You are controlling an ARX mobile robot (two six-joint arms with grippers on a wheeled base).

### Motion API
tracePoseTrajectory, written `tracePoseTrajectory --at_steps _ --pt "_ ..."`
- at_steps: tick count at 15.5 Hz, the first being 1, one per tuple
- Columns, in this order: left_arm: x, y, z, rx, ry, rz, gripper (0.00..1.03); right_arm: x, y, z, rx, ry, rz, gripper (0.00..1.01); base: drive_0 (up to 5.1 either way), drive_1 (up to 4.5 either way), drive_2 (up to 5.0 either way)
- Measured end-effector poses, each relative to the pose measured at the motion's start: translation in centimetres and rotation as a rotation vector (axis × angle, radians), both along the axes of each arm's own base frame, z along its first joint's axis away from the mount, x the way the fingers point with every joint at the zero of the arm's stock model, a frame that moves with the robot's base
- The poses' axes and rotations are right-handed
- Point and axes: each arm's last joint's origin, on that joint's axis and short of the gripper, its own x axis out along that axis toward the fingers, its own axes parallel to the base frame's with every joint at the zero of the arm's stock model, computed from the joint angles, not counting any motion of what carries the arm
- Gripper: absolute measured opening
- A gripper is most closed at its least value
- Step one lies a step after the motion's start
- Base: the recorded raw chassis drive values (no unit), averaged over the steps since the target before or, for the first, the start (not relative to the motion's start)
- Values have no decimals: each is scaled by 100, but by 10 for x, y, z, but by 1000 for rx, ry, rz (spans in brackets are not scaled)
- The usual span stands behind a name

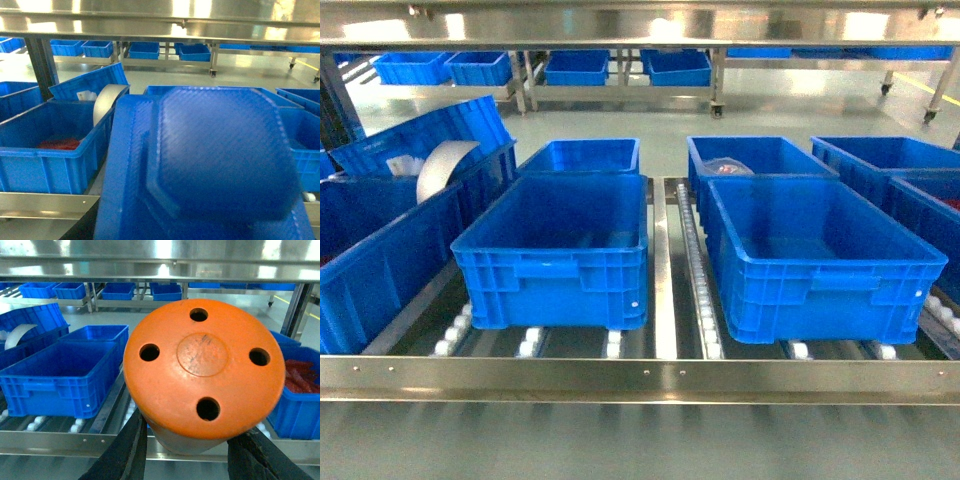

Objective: Sort blue parts and orange caps into right shelf containers

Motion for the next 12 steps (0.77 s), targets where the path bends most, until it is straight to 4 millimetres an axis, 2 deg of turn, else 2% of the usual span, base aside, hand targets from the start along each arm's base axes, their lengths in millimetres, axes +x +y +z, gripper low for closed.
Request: tracePoseTrajectory --at_steps 11,12 --pt "0 0 0 0 0 -1 42 0 0 0 0 0 0 39 -480 252 252" --pt "0 0 0 0 0 0 42 0 0 0 0 1 0 39 0 0 0"
